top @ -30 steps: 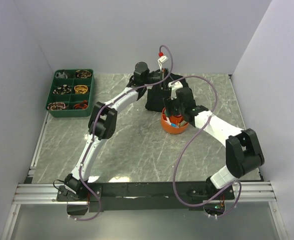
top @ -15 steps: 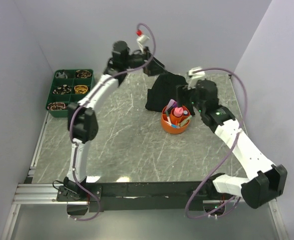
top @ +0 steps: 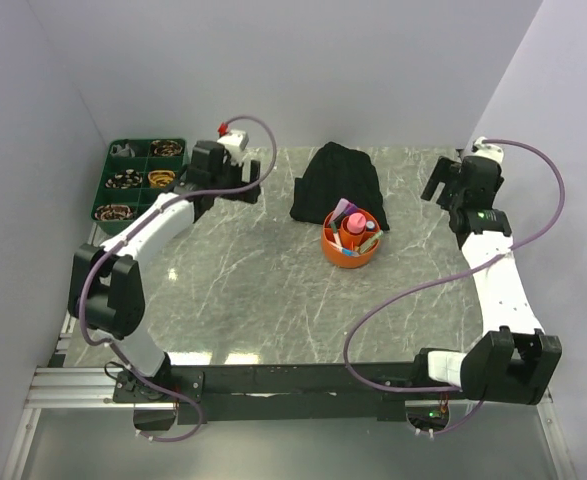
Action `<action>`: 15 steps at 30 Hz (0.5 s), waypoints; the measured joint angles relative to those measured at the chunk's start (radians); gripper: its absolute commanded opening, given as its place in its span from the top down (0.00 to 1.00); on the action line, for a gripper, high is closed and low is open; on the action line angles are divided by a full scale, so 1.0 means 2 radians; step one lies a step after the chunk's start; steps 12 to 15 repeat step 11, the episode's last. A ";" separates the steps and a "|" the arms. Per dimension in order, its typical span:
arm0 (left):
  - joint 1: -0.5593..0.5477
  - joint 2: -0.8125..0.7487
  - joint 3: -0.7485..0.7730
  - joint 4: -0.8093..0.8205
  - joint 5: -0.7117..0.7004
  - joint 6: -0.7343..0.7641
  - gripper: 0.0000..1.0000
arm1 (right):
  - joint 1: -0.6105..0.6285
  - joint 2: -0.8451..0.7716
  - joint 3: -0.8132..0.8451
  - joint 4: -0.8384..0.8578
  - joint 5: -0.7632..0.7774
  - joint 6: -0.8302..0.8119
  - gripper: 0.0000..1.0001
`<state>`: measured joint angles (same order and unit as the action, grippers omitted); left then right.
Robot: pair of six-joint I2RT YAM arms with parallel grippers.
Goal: Sort the stationery into containers
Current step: Reset both arms
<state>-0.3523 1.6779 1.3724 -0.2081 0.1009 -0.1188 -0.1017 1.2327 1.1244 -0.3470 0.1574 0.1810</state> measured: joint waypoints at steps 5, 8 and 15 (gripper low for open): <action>0.004 -0.016 -0.054 -0.011 -0.050 0.005 0.01 | 0.003 -0.017 -0.003 -0.044 0.037 -0.008 0.00; 0.011 -0.016 -0.063 -0.016 -0.057 0.003 0.01 | 0.003 -0.049 -0.019 -0.055 0.049 -0.007 0.00; 0.019 -0.017 -0.063 -0.019 -0.059 0.004 0.01 | 0.003 -0.084 -0.034 -0.065 0.050 -0.003 0.00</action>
